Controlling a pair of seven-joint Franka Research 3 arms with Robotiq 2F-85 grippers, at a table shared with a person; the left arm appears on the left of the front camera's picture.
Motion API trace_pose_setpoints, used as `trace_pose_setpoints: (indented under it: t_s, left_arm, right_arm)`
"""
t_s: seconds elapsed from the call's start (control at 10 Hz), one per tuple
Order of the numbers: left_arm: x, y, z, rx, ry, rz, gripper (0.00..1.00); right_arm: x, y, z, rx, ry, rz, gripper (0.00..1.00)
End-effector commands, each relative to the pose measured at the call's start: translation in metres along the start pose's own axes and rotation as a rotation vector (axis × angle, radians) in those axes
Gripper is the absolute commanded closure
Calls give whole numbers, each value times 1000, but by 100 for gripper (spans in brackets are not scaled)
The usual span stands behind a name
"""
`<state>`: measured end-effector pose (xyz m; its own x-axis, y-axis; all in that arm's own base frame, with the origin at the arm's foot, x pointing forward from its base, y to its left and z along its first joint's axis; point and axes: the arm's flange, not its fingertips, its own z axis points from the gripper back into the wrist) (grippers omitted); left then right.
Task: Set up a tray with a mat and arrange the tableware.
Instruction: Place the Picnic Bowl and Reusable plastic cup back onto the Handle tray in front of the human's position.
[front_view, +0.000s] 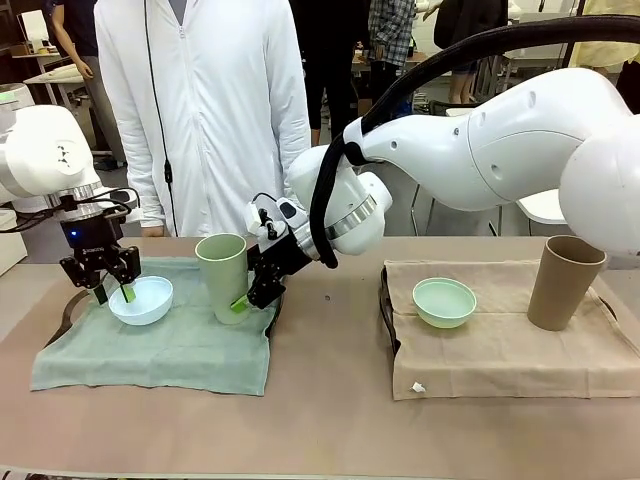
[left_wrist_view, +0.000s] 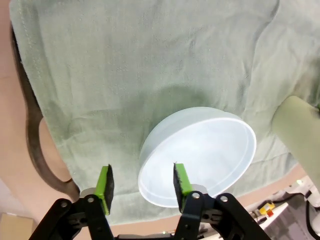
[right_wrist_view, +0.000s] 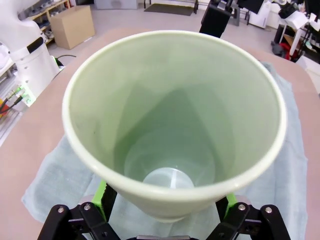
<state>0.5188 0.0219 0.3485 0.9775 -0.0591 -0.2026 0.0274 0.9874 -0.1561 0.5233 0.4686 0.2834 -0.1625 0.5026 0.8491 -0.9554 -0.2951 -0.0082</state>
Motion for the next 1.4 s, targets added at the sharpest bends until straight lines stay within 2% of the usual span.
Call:
trace_pose_setpoints:
  t_s: [0.0,0.1,0.2,0.4,0.5,0.8,1.0,1.1,1.2,1.3]
  left_arm:
    - [-4,8,11,4,12,23,36]
    - [-6,13,13,-2,14,29,0]
    - [-9,19,16,-7,11,35,16]
    - [-17,27,26,-10,27,39,16]
    - [-22,29,36,-12,31,29,16]
    - [-62,17,88,11,-24,-105,16]
    - [-80,4,120,66,-53,-213,16]
    - [-91,2,130,89,-59,-245,16]
    - [-99,0,140,135,-70,-262,16]
    - [-101,0,146,163,-84,-266,16]
  right_arm:
    - [-1,21,28,-31,-20,-31,0]
    - [-6,28,43,-58,-27,-54,0]
    - [-12,36,60,-86,-38,-89,0]
    - [-13,53,84,-108,-58,-165,0]
    - [-9,63,96,-117,-55,-250,0]
    - [39,117,143,-210,-22,-618,0]
    - [63,156,182,-367,17,-909,0]
    - [75,177,197,-432,48,-1015,0]
    - [97,200,205,-510,143,-1136,0]
    - [123,215,206,-608,288,-1190,0]
